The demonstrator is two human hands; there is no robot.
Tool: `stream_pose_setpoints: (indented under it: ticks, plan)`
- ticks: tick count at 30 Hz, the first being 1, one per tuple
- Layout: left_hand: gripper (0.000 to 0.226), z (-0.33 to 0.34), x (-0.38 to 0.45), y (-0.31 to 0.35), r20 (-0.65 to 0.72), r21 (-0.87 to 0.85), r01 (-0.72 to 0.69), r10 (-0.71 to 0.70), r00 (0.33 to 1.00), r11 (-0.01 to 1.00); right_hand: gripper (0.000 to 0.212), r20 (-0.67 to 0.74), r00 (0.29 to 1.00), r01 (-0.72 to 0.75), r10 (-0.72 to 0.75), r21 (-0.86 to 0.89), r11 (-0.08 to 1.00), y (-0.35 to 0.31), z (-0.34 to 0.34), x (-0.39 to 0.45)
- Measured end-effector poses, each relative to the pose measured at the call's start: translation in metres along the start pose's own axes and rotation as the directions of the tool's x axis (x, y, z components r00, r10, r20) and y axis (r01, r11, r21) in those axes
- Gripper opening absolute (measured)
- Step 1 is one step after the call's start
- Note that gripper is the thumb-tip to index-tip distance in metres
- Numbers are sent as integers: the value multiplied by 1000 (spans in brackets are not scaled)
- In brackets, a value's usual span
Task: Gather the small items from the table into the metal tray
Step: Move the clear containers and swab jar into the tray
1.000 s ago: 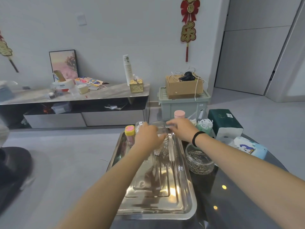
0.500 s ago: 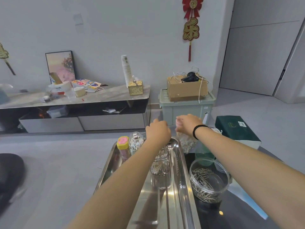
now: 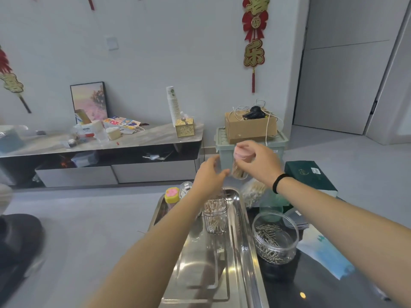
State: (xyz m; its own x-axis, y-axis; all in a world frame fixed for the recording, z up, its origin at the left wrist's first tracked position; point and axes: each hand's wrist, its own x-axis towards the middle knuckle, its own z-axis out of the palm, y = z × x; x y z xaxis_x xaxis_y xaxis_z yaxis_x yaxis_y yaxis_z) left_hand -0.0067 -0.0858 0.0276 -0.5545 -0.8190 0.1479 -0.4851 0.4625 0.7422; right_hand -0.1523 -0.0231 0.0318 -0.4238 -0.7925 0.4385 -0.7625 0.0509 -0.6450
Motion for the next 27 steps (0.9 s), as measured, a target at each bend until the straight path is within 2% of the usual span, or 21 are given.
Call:
stream_pose_setpoints:
  ticks: [4, 8, 11, 17, 21, 27]
  plan:
    - [69, -26, -34, 8, 14, -71, -75, 76, 997, 995, 34, 107, 991, 67, -75, 74, 995, -41, -20, -28]
    - [61, -47, -71, -1, 23, -59, -114, 115, 993, 992, 36, 285, 954, 56, -96, 145, 988, -75, -17, -59]
    - [54, -60, -100, -17, 31, -63, -89, 91, 995, 994, 38, 363, 927, 22, -99, 209, 978, -91, 0, -80]
    - [51, -67, -135, -77, -28, -70, -6, 4, 1000, 998, 38, 464, 882, -31, -87, 241, 970, -104, 55, -112]
    - [52, -59, -142, -112, -43, -78, 57, -60, 997, 995, 37, 526, 850, -118, -22, 231, 966, -101, 93, -120]
    - [47, -48, -127, -137, -159, 43, 113, -105, 982, 993, 40, 484, 874, -167, 45, 213, 963, -93, 127, -112]
